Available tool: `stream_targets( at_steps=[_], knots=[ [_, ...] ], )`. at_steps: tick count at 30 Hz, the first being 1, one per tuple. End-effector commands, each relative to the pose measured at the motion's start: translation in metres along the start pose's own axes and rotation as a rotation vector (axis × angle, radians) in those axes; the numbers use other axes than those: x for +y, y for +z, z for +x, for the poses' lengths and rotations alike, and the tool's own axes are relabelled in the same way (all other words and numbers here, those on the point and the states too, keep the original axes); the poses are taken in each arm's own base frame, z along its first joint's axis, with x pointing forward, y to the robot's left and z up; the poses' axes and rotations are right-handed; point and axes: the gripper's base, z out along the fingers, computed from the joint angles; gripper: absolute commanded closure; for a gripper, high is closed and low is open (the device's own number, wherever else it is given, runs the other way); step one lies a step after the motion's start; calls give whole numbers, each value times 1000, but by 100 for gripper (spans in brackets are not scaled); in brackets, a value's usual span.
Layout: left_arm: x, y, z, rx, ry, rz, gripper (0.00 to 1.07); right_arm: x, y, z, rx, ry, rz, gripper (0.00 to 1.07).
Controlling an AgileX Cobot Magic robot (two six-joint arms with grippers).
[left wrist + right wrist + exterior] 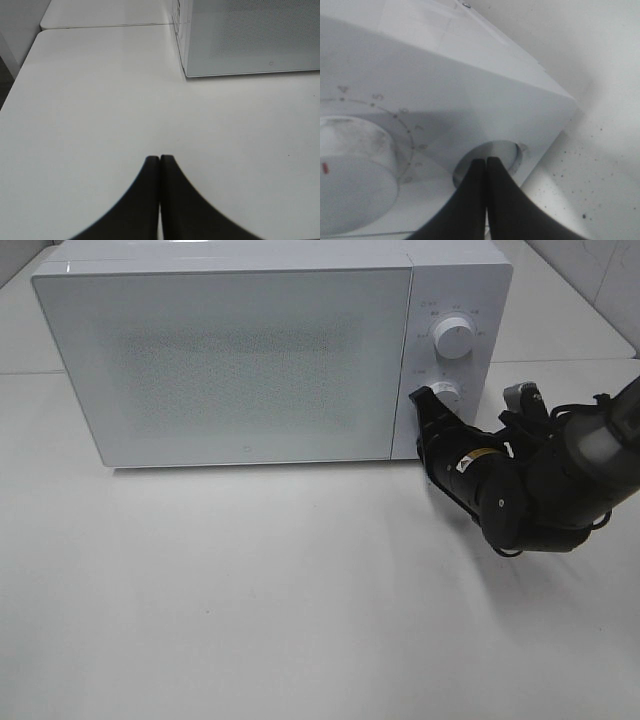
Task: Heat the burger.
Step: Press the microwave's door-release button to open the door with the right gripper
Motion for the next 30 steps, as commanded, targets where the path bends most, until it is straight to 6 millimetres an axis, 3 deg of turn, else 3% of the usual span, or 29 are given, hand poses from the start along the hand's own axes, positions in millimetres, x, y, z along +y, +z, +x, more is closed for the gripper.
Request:
stream_targets(
  at_steps=[1,19,30],
  knots=[
    [0,-2,1,-34,-1,3,106,15,4,-10,-82,21,-107,107],
    [0,-2,1,-34,-1,2,106,40,23,-13,-128,35,-214,107],
    [0,-2,1,-34,-1,2,106,31,24,-7,-36,42,-88,107]
  ],
)
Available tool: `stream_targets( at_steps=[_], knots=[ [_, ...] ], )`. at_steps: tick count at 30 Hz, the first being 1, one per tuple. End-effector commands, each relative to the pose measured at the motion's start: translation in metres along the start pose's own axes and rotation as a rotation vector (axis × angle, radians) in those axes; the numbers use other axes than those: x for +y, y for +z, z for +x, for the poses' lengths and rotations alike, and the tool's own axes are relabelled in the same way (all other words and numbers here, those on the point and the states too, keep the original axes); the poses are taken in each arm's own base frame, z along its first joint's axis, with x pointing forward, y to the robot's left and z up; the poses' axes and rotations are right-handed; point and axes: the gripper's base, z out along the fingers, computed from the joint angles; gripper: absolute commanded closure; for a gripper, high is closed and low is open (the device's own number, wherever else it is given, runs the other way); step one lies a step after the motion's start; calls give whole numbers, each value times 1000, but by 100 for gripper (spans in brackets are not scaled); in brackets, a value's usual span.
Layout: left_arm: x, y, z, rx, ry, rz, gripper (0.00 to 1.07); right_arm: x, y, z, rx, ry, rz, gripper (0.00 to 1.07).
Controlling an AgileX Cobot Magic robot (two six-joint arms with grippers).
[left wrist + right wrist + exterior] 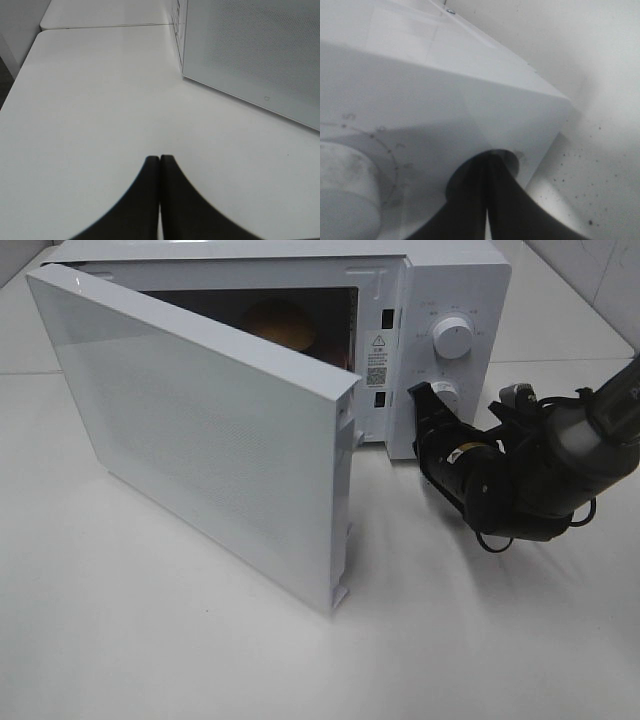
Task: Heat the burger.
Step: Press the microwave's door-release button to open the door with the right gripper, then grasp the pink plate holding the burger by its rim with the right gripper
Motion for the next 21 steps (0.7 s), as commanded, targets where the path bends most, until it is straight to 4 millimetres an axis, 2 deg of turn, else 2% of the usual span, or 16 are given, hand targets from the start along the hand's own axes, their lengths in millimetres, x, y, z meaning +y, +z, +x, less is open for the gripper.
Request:
stream_targets(
  at_steps=[1,12,13,15,16,18,21],
  knots=[
    [0,-2,1,-34,-1,2,106,29,9,-8,-8,-31,-128,107],
    [0,-2,1,-34,0,2,106,20,-16,-13,22,-71,-69,107],
    [0,-2,1,-34,0,2,106,17,-27,-15,40,-104,-67,107],
    [0,-2,1,-34,0,2,106,17,-31,-15,47,-112,-71,107],
    [0,-2,1,-34,0,2,106,18,-42,-17,67,-142,-80,106],
    [0,-2,1,-34,0,2,106,17,-45,-18,73,-150,-83,106],
    [0,-2,1,-34,0,2,106,17,-62,-20,106,-198,-103,105]
  ],
)
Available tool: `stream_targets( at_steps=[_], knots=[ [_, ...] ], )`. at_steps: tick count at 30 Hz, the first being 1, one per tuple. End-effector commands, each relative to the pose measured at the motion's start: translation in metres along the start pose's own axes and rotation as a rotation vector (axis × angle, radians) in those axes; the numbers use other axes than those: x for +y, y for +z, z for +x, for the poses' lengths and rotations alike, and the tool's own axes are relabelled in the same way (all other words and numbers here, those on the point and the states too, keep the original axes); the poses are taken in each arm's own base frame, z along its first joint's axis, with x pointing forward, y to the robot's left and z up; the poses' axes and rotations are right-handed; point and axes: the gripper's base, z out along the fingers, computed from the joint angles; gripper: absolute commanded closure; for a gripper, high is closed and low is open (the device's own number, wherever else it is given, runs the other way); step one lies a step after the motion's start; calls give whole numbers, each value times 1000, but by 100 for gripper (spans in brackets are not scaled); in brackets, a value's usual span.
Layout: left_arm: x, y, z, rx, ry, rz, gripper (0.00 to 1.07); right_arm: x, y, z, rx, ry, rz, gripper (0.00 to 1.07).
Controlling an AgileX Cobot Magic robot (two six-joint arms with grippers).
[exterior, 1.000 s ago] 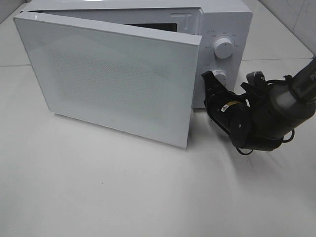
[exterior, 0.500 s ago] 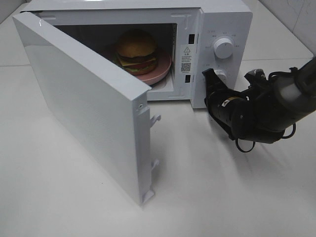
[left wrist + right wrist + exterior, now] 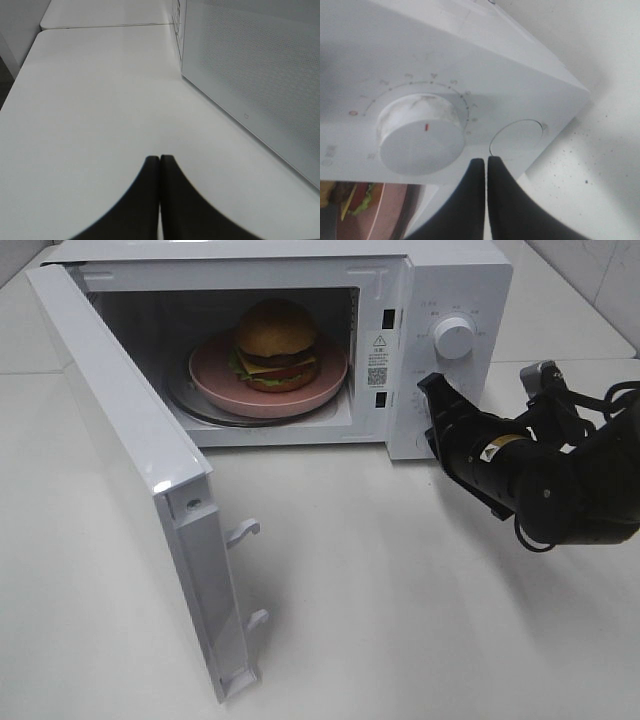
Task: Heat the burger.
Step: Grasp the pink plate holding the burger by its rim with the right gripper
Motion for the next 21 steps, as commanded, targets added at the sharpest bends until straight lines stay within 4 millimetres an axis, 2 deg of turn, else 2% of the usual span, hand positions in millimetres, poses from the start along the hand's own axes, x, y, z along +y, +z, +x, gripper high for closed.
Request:
stream_targets(
  at_steps=[1,4,5,6,7,9,10,11,12,14,16,21],
  knots=[
    [0,-2,1,-34,0,2,106,4,-10,-3,13,-54,-36,105],
    [0,-2,1,-34,0,2,106,6,-19,-3,33,-138,-59,105],
    [0,-2,1,-34,0,2,106,9,-22,-2,49,-247,-93,105],
    [0,-2,1,-34,0,2,106,9,-22,-2,49,-247,-93,105],
    [0,-2,1,-34,0,2,106,14,-24,0,75,-389,-137,105],
    [0,-2,1,-34,0,2,106,17,-25,2,93,-455,-169,105],
    [0,-2,1,-34,0,2,106,22,-28,6,120,-589,-231,105],
    [0,-2,1,-34,0,2,106,22,-28,6,120,-589,-231,105],
    [0,-2,1,-34,0,2,106,27,-31,7,131,-692,-279,104],
    [0,-2,1,-34,0,2,106,28,-32,8,136,-732,-294,104],
    [0,-2,1,-34,0,2,106,34,-36,8,140,-864,-338,104],
    [0,-2,1,-34,0,2,106,35,-39,6,155,-982,-320,103]
  ],
)
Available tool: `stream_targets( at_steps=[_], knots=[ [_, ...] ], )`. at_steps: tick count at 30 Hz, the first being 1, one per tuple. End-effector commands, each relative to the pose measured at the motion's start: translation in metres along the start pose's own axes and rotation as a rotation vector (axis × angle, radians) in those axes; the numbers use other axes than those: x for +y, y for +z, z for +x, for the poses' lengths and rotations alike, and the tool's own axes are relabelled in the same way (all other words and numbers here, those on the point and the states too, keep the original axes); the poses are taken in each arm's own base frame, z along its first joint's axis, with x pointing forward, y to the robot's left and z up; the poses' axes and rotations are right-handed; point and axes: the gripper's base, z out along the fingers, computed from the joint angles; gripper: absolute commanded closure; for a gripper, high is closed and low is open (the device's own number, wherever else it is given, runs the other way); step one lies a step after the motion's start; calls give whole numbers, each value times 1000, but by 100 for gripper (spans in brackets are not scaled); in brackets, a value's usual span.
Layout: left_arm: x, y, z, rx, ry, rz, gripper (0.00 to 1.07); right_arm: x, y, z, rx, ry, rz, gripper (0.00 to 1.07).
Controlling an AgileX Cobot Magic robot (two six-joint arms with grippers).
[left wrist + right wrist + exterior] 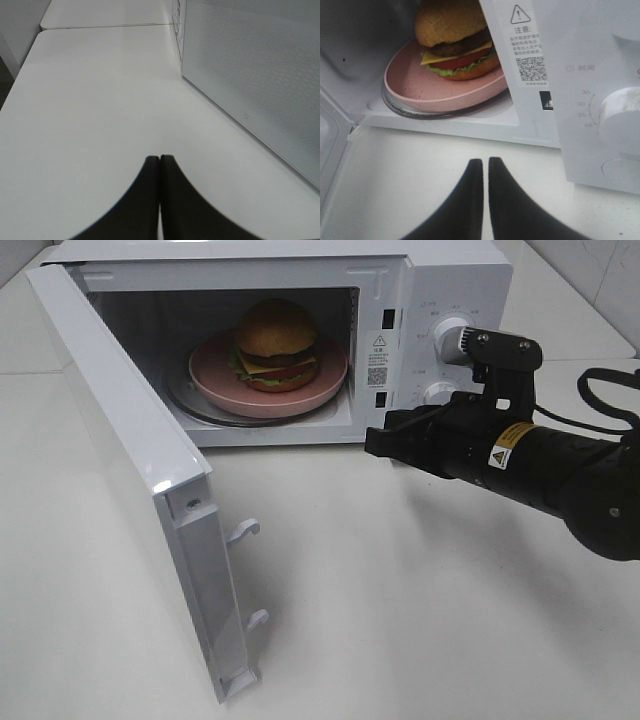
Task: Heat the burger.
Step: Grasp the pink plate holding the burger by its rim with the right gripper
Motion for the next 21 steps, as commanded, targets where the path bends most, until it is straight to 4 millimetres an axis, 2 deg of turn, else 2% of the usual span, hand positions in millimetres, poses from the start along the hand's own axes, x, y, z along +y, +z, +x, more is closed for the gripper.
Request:
stream_targets(
  at_steps=[1,7,9,12,14,17,19,21],
  knots=[
    [0,-2,1,-34,0,2,106,1,-5,-5,51,-143,7,103],
    [0,-2,1,-34,0,2,106,1,-14,-11,139,-224,34,102],
    [0,-2,1,-34,0,2,106,1,-18,-19,272,-265,69,102],
    [0,-2,1,-34,0,2,106,1,-18,-22,308,-263,83,102],
    [0,-2,1,-34,0,2,106,0,-20,-34,442,-265,135,102],
    [0,-2,1,-34,0,2,106,-1,-20,-36,473,-263,146,102],
    [0,-2,1,-34,0,2,106,-2,-22,-44,628,-231,200,102],
    [0,-2,1,-34,0,2,106,-2,-22,-46,659,-217,210,102]
  ],
)
